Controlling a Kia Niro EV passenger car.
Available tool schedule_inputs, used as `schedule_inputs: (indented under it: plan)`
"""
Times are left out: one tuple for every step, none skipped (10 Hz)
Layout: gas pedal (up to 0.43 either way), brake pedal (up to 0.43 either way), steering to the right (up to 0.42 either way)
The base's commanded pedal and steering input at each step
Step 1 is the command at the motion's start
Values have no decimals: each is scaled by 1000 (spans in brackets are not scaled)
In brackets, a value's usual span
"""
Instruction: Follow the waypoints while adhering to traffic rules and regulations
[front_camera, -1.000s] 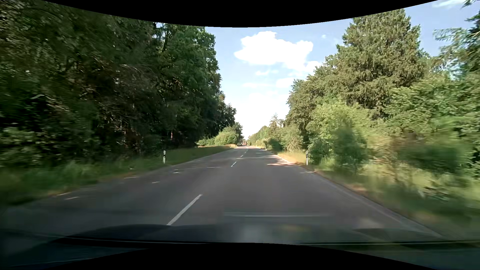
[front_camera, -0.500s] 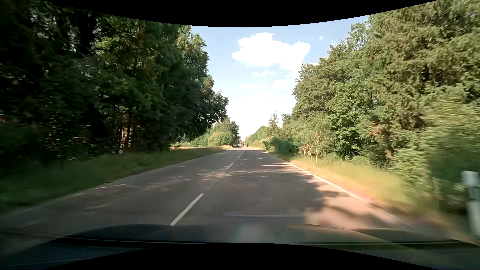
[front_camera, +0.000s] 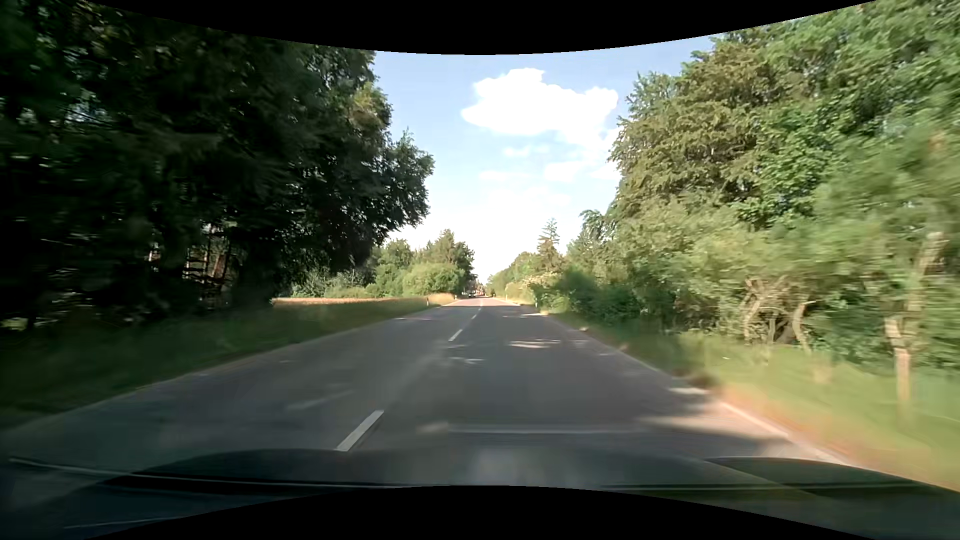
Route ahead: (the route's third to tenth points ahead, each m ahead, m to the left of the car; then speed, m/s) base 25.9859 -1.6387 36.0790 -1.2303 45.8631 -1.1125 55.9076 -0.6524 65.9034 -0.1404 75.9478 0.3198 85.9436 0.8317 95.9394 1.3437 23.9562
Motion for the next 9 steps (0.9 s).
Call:
schedule_inputs:
  plan:
    - [150,6,2]
    - [150,6,-1]
    - [150,6,-1]
    - [150,6,-2]
    - [138,6,-3]
    - [138,6,-3]
    - [79,6,-3]
    - [39,6,-3]
    - [39,6,-3]
